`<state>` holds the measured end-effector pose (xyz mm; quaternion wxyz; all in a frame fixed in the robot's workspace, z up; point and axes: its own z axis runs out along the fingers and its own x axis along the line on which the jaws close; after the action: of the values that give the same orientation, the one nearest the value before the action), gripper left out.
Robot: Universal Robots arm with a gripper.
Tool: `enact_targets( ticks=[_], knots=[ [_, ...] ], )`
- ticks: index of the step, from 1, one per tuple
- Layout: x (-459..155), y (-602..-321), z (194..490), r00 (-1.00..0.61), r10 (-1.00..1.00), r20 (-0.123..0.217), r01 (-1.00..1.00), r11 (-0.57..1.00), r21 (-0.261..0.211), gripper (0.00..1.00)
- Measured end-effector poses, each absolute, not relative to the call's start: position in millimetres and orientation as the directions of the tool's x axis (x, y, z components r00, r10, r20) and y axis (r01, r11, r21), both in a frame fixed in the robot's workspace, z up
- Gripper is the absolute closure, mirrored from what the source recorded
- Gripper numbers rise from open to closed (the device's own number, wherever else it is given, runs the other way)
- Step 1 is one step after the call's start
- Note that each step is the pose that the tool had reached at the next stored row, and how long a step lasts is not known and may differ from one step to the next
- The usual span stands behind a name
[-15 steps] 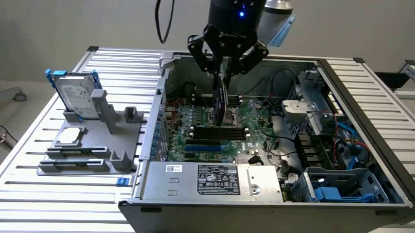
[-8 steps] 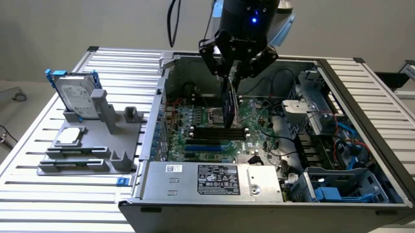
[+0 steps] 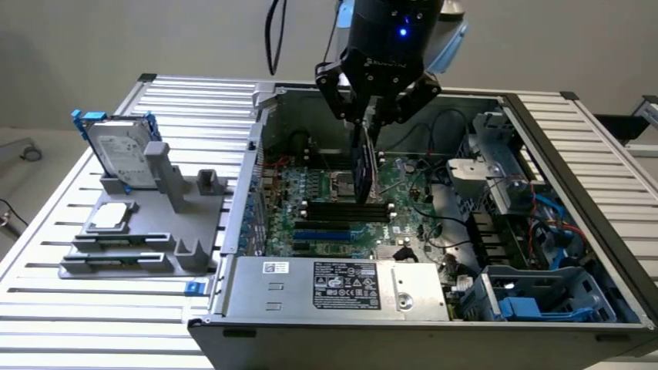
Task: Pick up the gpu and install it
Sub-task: 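Insert the gpu into the slot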
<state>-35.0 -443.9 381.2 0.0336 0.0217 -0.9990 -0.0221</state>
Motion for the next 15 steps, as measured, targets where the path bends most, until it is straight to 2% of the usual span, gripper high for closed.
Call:
enact_targets(
  ticks=[9, 15],
  knots=[
    [-35.0, -443.8, 381.0, -0.997, -0.045, 0.066, -0.042, 0.998, 0.046, 0.73],
    [-35.4, -443.9, 378.3, -0.988, -0.138, 0.064, -0.135, 0.99, 0.047, 0.73]
  ],
)
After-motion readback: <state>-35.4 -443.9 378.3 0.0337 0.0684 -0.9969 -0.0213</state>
